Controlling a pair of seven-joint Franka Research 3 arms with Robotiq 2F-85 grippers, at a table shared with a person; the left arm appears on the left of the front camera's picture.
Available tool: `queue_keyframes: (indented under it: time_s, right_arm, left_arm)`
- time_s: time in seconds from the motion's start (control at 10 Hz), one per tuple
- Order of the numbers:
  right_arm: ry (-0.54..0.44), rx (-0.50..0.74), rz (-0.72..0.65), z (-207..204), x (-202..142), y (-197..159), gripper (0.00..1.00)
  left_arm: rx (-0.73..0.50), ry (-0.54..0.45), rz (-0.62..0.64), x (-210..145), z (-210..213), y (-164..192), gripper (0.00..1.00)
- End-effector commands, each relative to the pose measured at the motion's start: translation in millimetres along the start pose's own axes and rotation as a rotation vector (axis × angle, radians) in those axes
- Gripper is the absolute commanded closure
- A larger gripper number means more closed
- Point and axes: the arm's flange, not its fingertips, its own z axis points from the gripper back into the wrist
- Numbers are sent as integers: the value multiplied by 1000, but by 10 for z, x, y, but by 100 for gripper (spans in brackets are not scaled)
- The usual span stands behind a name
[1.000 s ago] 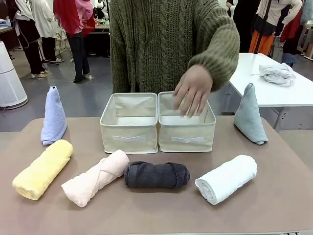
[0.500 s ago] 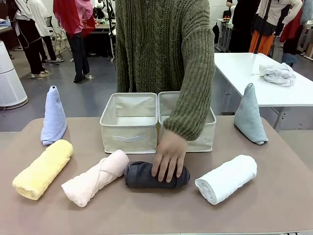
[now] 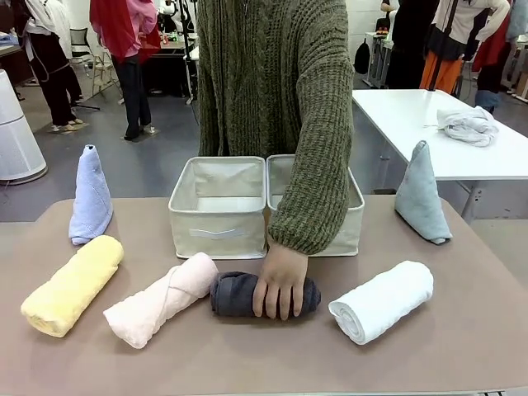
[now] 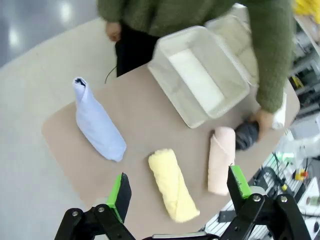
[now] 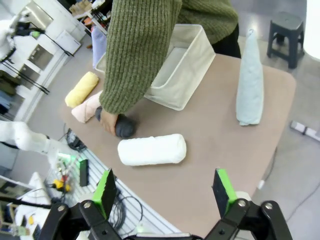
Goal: Sort the towels based on their folding style.
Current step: Pick up one triangle-folded towel and place it in the left Fabric basket.
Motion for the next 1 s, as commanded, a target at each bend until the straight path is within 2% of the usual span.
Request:
queue_keyframes:
  time_s: [0.0,0.2,0.4,0.6,0.7,0.9]
  right_arm:
    - [-10,12,-1,-8,1,-5,0]
    - [-10,12,-1,-8,1,-5,0]
    - [-10,12,-1,-8,1,-5,0]
    - [-10,12,-1,-8,1,-5,0]
    - [-10,12,-1,-8,1,-5,0]
    - [-10,12,-1,-8,1,-5,0]
  left_arm:
    - [140,240,182,729,-515,224,0]
    - [262,416,283,880,-1102,437,0]
    - [317,496,324,837,-1641,629,0]
    - [284,483,314,740,-1972,797,0]
    - [297,443,299,670,-2095,845,0]
    - [429,340,195,543,-2277,850,0]
